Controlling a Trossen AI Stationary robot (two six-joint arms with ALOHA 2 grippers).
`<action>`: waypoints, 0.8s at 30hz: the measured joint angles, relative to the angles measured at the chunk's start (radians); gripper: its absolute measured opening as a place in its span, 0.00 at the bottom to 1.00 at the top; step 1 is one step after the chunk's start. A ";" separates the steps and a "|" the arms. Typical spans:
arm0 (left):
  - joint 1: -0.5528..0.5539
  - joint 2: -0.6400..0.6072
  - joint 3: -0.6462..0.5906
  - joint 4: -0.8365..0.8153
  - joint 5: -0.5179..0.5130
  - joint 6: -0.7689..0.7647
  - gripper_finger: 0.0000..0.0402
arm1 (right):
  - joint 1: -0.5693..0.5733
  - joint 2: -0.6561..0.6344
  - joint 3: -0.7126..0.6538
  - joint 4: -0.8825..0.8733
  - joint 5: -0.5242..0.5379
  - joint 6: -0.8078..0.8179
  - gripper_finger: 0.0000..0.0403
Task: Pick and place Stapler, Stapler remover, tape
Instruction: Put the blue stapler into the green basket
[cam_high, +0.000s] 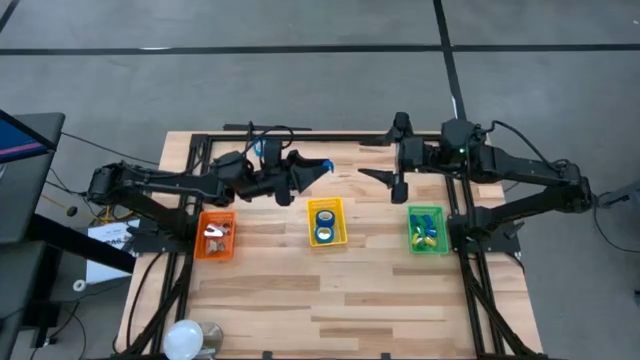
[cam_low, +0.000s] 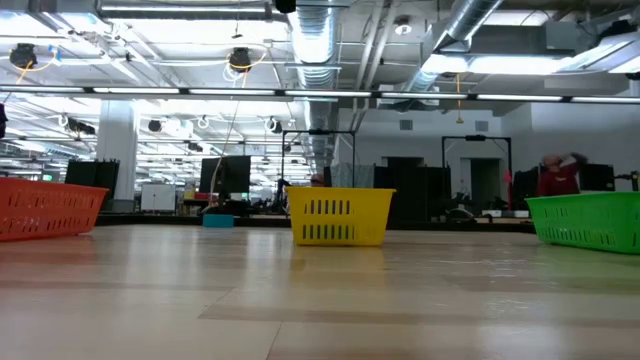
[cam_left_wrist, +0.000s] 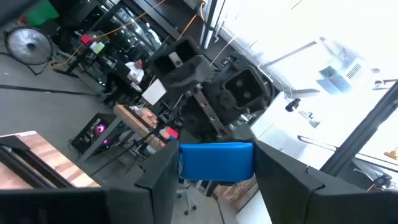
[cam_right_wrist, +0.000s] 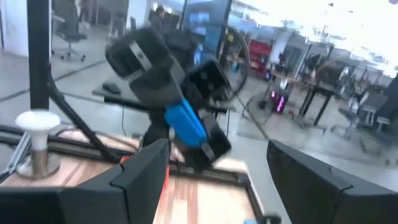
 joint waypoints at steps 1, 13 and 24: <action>0.001 0.000 0.000 0.003 0.000 0.000 0.45 | 0.006 0.011 0.002 0.023 -0.001 -0.003 0.66; 0.013 0.000 0.000 0.010 -0.001 -0.008 0.45 | 0.066 0.180 0.001 0.238 0.000 -0.077 0.66; 0.013 0.000 0.000 0.011 -0.002 -0.044 0.45 | 0.064 0.263 0.002 0.388 0.017 -0.152 0.66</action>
